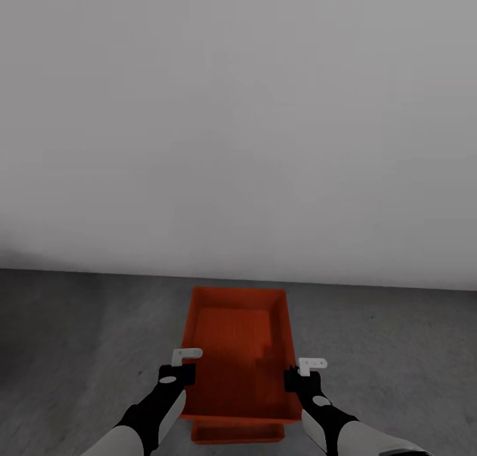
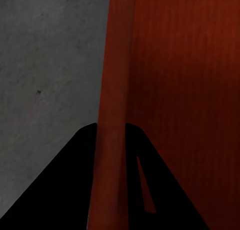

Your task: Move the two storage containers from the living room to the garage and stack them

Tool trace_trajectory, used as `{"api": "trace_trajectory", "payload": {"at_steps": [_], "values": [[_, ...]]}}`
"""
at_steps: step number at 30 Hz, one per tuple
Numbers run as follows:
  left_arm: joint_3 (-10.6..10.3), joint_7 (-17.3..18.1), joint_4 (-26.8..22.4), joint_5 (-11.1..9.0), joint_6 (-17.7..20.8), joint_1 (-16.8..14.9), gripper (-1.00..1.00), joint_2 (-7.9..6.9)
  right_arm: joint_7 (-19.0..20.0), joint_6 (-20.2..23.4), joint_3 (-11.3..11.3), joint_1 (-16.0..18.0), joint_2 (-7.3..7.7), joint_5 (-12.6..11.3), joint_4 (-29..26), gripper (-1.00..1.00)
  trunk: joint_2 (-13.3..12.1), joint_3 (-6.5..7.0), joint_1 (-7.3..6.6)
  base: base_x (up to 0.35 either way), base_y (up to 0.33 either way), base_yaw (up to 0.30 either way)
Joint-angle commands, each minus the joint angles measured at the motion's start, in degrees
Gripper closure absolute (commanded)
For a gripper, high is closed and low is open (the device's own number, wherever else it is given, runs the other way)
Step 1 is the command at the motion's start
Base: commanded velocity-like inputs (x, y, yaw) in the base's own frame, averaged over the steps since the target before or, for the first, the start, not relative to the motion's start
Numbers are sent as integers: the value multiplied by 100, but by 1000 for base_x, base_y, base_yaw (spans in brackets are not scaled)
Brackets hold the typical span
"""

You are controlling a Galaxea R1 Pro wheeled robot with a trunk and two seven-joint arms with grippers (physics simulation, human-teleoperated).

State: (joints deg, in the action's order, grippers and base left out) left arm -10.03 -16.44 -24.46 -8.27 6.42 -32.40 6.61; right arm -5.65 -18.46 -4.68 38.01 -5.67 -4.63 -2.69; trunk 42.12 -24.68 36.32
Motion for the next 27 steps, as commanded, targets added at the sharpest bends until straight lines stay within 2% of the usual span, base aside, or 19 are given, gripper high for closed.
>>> {"api": "trace_trajectory", "payload": {"at_steps": [1,3,17,22,27], "values": [[203,-61,-1,-123,35,-3,100,-14,20,-263,230,5,66,-31,-12,100,5,-6,1,0,0,0],[203,-61,0,-123,35,-3,100,-13,20,-263,230,5,66,-31,-12,100,5,-6,1,0,0,0],[203,-61,1,-123,35,-2,100,-11,20,-263,230,5,66,-36,-12,100,567,-257,308,0,0,0],[203,-61,-1,-123,35,-3,100,-11,20,-263,230,5,66,-37,-12,100,567,-257,308,0,0,42],[203,-61,-5,-123,35,-2,100,-11,20,-263,230,5,66,-37,-12,100,567,-257,308,0,0,205]]}}
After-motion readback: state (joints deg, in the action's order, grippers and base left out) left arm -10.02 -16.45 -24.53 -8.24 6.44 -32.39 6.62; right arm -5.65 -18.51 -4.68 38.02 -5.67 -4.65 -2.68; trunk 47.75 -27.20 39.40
